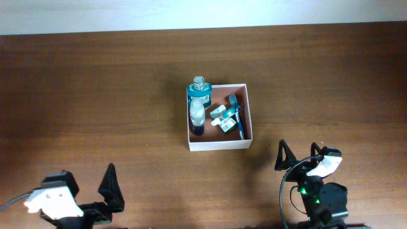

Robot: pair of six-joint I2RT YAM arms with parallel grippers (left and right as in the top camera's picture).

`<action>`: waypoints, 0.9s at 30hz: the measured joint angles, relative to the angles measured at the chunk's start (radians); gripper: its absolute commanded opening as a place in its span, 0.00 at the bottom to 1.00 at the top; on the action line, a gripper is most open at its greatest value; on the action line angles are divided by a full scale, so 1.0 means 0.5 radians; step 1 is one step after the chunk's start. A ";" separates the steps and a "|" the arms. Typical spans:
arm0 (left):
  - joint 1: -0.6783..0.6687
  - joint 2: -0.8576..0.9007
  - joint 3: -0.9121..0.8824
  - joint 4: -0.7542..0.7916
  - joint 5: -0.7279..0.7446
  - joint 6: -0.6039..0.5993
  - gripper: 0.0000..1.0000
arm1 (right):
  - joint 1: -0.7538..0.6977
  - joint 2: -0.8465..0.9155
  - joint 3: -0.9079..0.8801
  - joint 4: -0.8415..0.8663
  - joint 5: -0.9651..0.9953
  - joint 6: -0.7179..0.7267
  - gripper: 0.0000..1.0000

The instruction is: Pack container

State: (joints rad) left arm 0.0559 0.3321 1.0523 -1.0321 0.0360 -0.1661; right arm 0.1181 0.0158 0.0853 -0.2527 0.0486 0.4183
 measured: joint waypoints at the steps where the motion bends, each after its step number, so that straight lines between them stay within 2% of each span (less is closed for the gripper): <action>1: 0.000 -0.029 -0.048 -0.001 -0.004 0.001 0.99 | 0.000 0.000 0.000 -0.001 -0.001 0.002 0.98; 16: 0.000 -0.350 -1.000 0.045 -0.035 0.001 0.99 | 0.000 0.000 -0.002 0.005 0.000 0.001 0.98; 21: 0.000 -0.478 -1.158 0.314 -0.037 0.000 0.99 | 0.000 0.000 -0.003 0.007 0.000 0.001 0.98; 27: 0.000 -0.598 -1.431 0.890 -0.024 0.001 0.99 | 0.000 0.000 -0.003 0.008 -0.001 0.002 0.98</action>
State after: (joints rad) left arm 0.0559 0.0330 0.3370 -0.5873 0.0238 -0.1658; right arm 0.1181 0.0158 0.0837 -0.2489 0.0483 0.4191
